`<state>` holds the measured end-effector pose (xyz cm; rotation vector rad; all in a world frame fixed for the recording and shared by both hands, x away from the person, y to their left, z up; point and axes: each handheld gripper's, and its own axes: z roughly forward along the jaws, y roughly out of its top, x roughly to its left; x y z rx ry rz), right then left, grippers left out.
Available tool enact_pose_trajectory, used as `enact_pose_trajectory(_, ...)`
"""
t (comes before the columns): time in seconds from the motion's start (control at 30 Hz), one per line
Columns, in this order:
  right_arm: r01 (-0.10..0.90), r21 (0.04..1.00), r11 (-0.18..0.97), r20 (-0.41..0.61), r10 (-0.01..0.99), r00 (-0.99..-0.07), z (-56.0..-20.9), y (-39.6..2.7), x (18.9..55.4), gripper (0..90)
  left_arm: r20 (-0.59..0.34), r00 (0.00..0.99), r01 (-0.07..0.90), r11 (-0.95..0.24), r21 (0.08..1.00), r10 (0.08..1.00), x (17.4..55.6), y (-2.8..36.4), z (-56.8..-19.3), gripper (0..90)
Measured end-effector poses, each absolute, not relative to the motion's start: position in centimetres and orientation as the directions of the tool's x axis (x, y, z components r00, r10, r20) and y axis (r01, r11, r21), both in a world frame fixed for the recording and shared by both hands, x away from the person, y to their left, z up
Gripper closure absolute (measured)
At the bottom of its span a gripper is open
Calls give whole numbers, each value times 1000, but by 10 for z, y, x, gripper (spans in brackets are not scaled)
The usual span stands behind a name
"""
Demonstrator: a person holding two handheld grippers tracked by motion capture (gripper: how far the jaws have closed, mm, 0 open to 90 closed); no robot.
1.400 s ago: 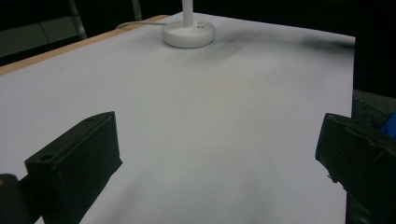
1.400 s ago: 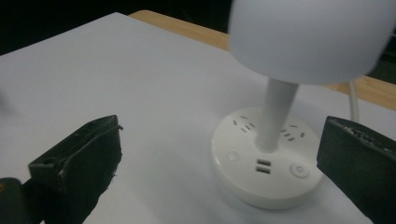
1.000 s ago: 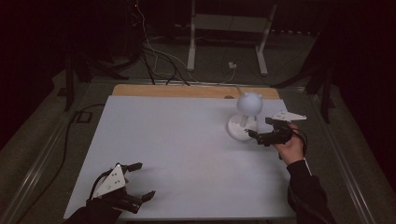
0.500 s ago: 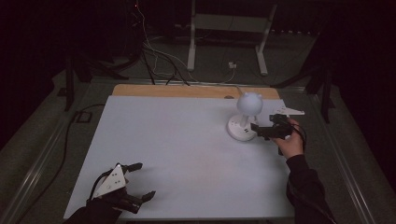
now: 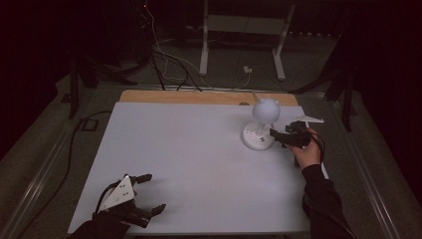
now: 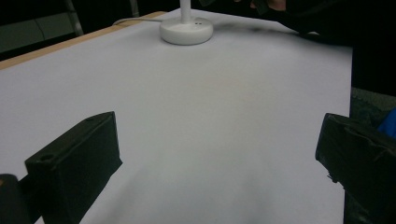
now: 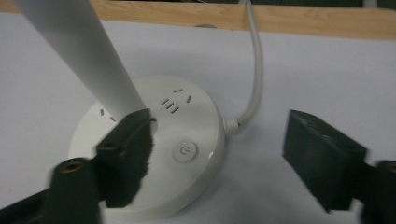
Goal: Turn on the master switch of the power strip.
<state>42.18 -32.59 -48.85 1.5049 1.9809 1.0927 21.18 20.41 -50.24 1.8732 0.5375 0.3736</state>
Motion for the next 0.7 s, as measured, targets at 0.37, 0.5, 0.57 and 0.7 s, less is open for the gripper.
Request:
enact_pose_trajectory(0.37,630,773,71,123,958,-259,-495,-323,425,710,-1,848,189,-299,935,530,212,204,-502,4)
enact_pose_trajectory(0.5,613,784,92,91,961,-260,-494,-321,423,774,-2,848,190,-300,935,530,212,204,-502,4)
enact_pose_trajectory(0.57,612,785,95,88,961,-262,-494,-319,423,795,-2,848,190,-300,935,530,212,204,-502,4)
enact_pose_trajectory(0.7,613,783,102,86,959,-269,-493,-316,422,862,-3,848,190,-300,935,530,212,204,-502,4)
